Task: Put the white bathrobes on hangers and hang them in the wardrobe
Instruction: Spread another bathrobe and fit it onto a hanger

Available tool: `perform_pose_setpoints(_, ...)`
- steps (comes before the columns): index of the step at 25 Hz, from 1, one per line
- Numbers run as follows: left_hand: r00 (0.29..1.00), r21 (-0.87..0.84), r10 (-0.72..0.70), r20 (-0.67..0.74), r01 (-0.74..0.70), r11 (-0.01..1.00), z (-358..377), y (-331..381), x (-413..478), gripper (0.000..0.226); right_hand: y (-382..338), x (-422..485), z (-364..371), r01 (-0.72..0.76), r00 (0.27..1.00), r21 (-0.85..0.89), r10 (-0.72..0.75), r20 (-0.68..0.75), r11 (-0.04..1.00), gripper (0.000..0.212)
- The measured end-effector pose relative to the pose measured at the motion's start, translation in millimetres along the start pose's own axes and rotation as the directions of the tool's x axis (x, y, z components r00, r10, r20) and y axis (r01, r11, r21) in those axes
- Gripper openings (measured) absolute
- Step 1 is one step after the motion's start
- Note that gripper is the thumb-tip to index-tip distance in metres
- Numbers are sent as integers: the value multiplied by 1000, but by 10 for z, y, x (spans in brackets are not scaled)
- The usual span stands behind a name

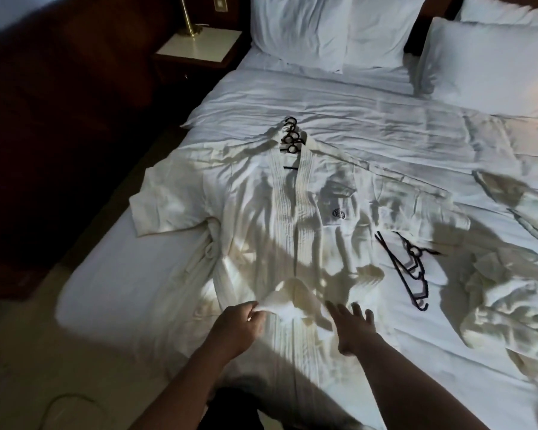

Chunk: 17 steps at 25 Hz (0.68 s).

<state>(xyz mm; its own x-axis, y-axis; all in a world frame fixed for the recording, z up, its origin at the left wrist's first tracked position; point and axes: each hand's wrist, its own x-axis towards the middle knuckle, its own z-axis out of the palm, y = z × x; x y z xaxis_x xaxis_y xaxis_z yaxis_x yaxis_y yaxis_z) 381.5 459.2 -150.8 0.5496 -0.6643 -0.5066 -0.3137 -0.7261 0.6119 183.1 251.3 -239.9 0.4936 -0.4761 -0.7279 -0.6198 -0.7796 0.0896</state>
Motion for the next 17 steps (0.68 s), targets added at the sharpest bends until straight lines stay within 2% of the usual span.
perform_pose_setpoints(2,999,-50,-20,-34,18,999,-30,52,-35,27,32,-12,67,-59,997,-73,63,50,996,93)
perform_pose_setpoints(5,998,-106,-14,-55,8,994,-159,154,-118,25,48,-125,50,-32,996,-136,43,80,990,57)
perform_pose_setpoints(8,993,-196,-20,-113,-2,981,-394,209,-214,22,49,-330,13,44,999,3,-44,-32,999,42)
perform_pose_setpoints(10,985,-230,-6,-170,-34,973,-586,293,-236,22,80,-552,-170,38,997,143,-28,-75,989,28)
perform_pose_setpoints(12,977,-269,43,-209,-100,958,-755,452,-235,21,143,-766,-402,-24,999,155,29,-26,988,29)
perform_pose_setpoints(15,965,-316,99,-243,-175,933,-961,755,-215,17,221,-982,-662,-122,993,-22,122,6,992,44)
perform_pose_setpoints(17,959,-316,131,-253,-210,925,-1031,885,-165,23,247,-1036,-793,-161,987,-40,161,-13,986,50)
